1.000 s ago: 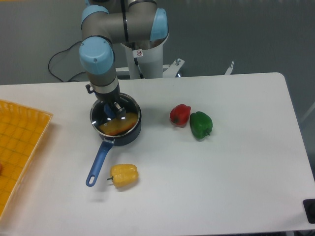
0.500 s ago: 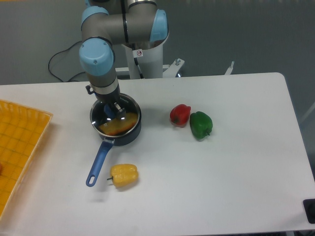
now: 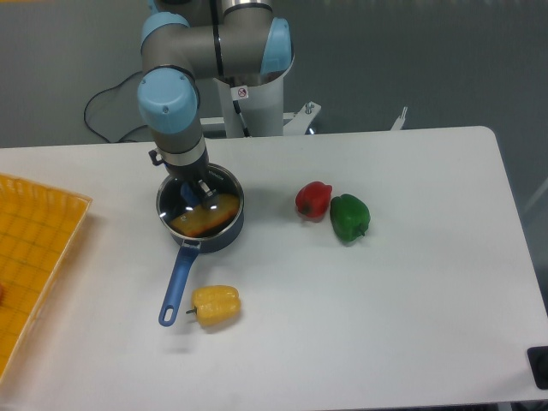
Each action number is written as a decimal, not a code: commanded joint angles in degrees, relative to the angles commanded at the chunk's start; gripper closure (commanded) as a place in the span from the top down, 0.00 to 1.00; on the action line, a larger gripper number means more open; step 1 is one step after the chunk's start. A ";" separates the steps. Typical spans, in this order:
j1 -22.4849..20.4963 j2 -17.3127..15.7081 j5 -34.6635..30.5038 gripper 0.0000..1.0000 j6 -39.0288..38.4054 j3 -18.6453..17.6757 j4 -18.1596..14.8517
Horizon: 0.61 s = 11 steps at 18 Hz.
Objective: Close the pot lid
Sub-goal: 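Press the lid down on the saucepan and hold the gripper on the knob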
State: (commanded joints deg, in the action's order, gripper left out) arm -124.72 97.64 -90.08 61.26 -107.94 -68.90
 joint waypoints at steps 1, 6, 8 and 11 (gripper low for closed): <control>0.00 0.18 -0.09 1.00 0.00 0.70 -1.66; 0.09 1.15 -0.09 1.00 -0.09 2.29 -3.96; -0.26 1.15 0.17 1.00 -0.08 2.55 -4.23; -1.75 1.23 0.17 1.00 0.00 7.55 -4.93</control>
State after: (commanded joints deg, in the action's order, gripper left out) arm -126.47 98.88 -89.91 61.26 -100.39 -73.82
